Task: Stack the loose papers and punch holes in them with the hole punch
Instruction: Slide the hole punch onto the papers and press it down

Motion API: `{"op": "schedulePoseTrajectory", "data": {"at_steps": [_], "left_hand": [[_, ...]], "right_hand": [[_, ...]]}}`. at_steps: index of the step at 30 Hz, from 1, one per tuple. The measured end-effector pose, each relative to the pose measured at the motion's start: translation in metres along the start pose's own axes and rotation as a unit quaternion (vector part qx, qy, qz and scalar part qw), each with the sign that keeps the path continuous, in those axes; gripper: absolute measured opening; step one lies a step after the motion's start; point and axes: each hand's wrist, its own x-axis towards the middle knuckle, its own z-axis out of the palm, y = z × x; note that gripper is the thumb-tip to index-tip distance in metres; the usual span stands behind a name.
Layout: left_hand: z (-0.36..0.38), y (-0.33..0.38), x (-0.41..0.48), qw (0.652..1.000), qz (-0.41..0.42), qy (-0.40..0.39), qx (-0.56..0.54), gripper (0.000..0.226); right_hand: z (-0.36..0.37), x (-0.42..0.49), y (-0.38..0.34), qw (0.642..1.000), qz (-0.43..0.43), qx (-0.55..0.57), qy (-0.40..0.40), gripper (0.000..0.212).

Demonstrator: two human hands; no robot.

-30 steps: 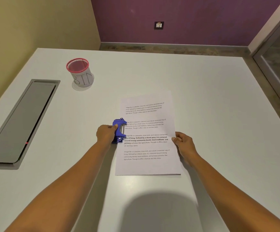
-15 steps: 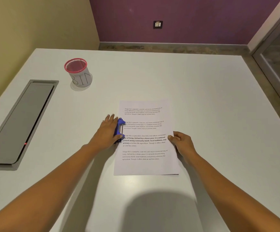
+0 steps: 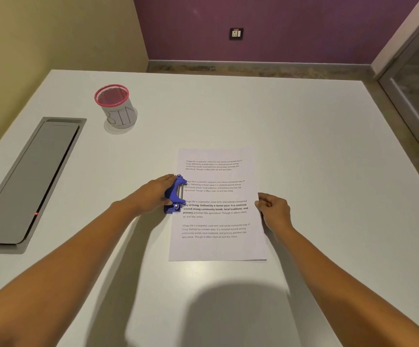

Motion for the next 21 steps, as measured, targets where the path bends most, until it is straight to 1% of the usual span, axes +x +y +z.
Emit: {"op": "schedulePoseTrajectory", "data": {"at_steps": [5,9,13,21], "left_hand": [[0.0023,-0.0041,0.0014,1.0,0.004,0.002,0.003,0.069],[0.0031,-0.0036,0.0031,1.0,0.0,0.01,0.0,0.065],[0.0023,-0.0047,0.0035,1.0,0.013,0.008,-0.006,0.063],[0.0039,-0.0034,0.0033,1.0,0.008,0.012,-0.002,0.063]], "right_hand": [[0.0003,0.001,0.001,1.0,-0.006,-0.011,0.001,0.028],[0.0004,0.0003,0.0007,1.0,-0.003,-0.002,0.005,0.029],[-0.0016,-0.001,0.0022,1.0,-0.003,0.004,0.004,0.029],[-0.0025,-0.0045,0.0028,1.0,-0.004,0.012,0.002,0.029]]}}
